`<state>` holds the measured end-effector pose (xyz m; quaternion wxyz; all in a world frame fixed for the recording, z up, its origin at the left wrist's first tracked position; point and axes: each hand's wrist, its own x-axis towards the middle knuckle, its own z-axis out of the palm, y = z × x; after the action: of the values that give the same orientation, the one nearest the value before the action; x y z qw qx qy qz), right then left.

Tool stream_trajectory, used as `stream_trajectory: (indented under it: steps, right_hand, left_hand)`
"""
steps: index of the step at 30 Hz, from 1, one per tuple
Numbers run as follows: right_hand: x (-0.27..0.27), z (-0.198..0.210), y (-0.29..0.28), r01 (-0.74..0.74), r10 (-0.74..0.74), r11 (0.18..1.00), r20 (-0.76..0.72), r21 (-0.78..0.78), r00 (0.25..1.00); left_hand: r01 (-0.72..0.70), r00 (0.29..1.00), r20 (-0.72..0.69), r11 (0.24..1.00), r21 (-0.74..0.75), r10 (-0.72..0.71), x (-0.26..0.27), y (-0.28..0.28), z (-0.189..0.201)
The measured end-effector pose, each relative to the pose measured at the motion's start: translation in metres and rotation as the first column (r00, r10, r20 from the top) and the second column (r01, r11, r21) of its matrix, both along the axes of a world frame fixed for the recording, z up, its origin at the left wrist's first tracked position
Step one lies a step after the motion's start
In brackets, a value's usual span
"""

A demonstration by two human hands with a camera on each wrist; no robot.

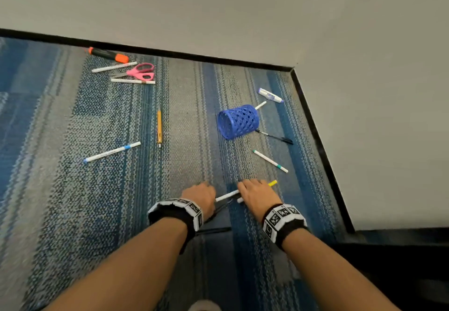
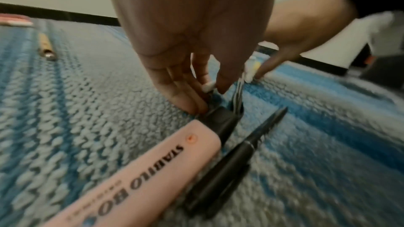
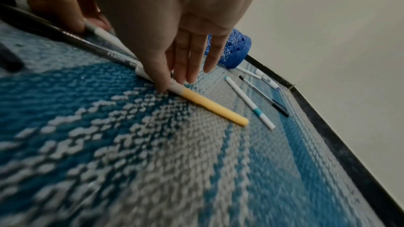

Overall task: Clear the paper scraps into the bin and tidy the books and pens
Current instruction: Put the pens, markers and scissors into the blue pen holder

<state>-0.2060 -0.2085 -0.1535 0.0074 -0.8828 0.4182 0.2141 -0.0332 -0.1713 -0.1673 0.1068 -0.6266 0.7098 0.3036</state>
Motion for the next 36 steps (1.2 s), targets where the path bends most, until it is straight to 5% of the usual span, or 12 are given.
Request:
stream_trajectory:
  steps: [5, 8, 11, 14, 20, 22, 24, 26, 27, 29, 31, 36]
  right_hand:
    - [-0.011, -0.001, 0.006, 0.216, -0.223, 0.97, 0.057, 0.115, 0.973]
    - [-0.012, 0.008, 0.0, 0.362, -0.362, 0.93, 0.352, 0.067, 0.863]
    - [0.007, 0.025, 0.007, 0.31, -0.293, 0.947, 0.618, 0.084, 0.729]
    - [0.025, 0.031, 0.019, 0.214, -0.239, 0.97, 0.643, 0.118, 0.728]
    - [0.008, 0.043, 0.012, 0.468, -0.458, 0.871, 0.594, 0.151, 0.661]
    - [-0.007, 0.042, -0.005, 0.634, -0.614, 0.748, 0.565, 0.195, 0.552]
    - [-0.027, 0.039, -0.028, 0.814, -0.844, 0.431, 0.494, 0.39, 0.21]
    - [-0.054, 0.015, -0.054, 0.781, -0.921, 0.096, 0.352, 0.617, -0.166]
    - [-0.064, 0.002, -0.063, 0.732, -0.922, -0.012, 0.277, 0.681, -0.272]
    - [-0.07, -0.019, -0.079, 0.69, -0.917, -0.127, 0.181, 0.713, -0.356]
    - [-0.06, -0.019, -0.086, 0.688, -0.91, -0.16, 0.164, 0.708, -0.38]
    - [-0.047, -0.026, -0.103, 0.822, -0.944, -0.11, 0.2, 0.559, -0.262]
  left_hand:
    - [-0.084, 0.994, -0.077, 0.996, -0.014, 0.083, 0.028, -0.007, 0.011]
    - [-0.155, 0.98, -0.14, 0.982, -0.112, 0.139, 0.036, -0.014, 0.025]
    - [-0.165, 0.973, -0.191, 0.972, -0.166, 0.132, 0.027, -0.019, 0.043]
    - [-0.2, 0.956, -0.256, 0.959, -0.203, 0.145, 0.009, -0.028, 0.056]
    - [-0.381, 0.836, -0.464, 0.919, -0.106, 0.293, -0.019, -0.037, 0.07]
    - [-0.354, 0.859, -0.437, 0.927, -0.125, 0.269, -0.027, -0.045, 0.073]
    - [-0.283, 0.907, -0.363, 0.948, -0.149, 0.213, -0.027, -0.052, 0.07]
    - [-0.227, 0.945, -0.268, 0.964, -0.138, 0.184, -0.015, -0.057, 0.061]
    - [-0.229, 0.955, -0.217, 0.966, -0.117, 0.2, -0.005, -0.058, 0.055]
    - [-0.249, 0.964, -0.119, 0.966, -0.075, 0.239, 0.019, -0.058, 0.044]
    - [-0.274, 0.959, -0.083, 0.96, -0.055, 0.269, 0.037, -0.059, 0.034]
    - [-0.275, 0.949, -0.181, 0.959, -0.064, 0.259, 0.028, -0.067, 0.023]
